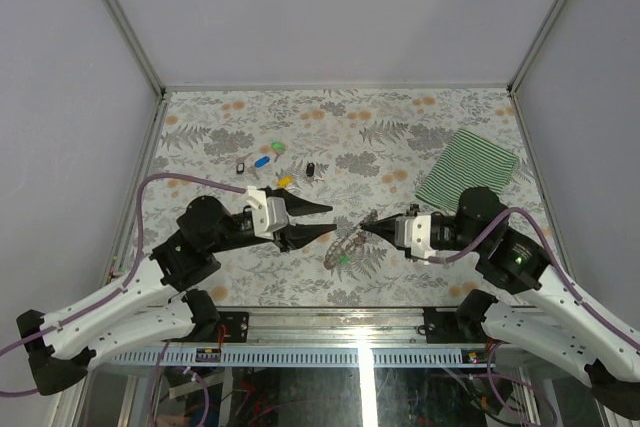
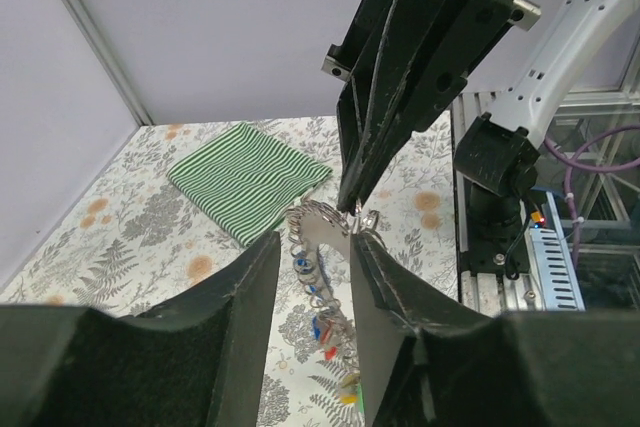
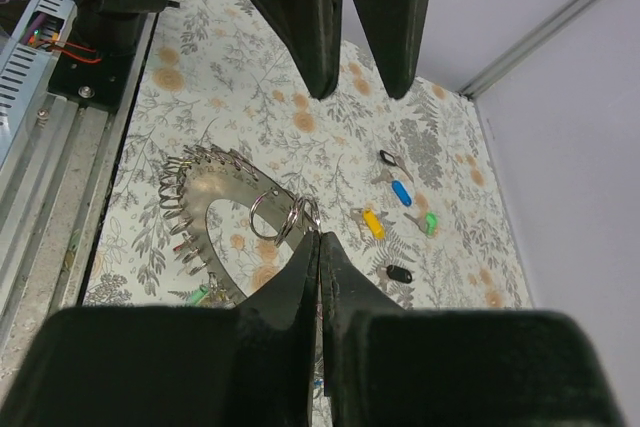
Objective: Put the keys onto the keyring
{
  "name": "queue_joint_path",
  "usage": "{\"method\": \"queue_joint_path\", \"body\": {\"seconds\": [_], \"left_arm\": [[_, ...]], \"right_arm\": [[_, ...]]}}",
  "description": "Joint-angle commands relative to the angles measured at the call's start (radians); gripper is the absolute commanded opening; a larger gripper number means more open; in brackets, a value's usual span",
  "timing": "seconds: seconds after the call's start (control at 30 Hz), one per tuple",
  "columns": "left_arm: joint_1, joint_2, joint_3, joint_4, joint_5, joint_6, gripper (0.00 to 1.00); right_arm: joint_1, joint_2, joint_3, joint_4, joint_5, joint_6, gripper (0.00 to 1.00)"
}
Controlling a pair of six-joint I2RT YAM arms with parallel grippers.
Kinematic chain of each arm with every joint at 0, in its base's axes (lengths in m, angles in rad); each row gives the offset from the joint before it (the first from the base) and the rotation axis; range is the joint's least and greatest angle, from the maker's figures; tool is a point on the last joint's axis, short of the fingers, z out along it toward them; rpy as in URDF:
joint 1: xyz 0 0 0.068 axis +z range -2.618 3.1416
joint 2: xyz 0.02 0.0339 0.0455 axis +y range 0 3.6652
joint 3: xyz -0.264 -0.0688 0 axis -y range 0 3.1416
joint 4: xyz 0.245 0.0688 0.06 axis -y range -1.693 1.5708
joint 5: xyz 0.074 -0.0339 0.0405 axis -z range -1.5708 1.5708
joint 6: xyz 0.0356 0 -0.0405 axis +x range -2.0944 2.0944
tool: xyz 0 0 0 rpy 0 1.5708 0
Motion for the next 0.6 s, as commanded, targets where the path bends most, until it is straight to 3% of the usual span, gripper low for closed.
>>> {"method": "queue_joint_path", "body": {"seconds": [0.0,0.57], "left_arm": [[-0.005,0.017,0.027,0.025,-0.015,0.043,0.34],[-0.006,0.039,0.002,0.018,-0.041,0.058,0.33]], "right_arm": [[0.006,0.012,0.051,0.1,-0.048,0.028,0.0],[0.006,0.054,0.083,0.128,-0.047,0.138,0.0]]}}
